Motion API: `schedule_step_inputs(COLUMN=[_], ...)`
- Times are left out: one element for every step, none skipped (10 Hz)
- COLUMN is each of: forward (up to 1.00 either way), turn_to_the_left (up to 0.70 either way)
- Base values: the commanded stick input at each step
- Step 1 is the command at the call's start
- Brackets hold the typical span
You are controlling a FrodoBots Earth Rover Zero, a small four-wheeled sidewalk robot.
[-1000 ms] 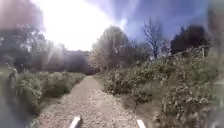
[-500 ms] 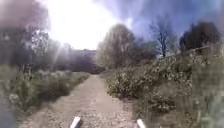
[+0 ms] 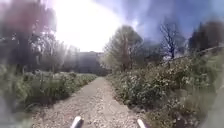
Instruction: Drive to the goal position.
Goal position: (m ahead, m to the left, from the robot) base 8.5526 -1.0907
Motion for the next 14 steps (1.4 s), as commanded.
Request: schedule_step_inputs(forward=[1.00,1.00,1.00,1.00,1.00,1.00,1.00,1.00,1.00,1.00,1.00,1.00,1.00,1.00], turn_to_the_left=[0.00,0.00,0.00,0.00,0.00,0.00,0.00,0.00,0.00,0.00,0.00,0.00,0.00,0.00])
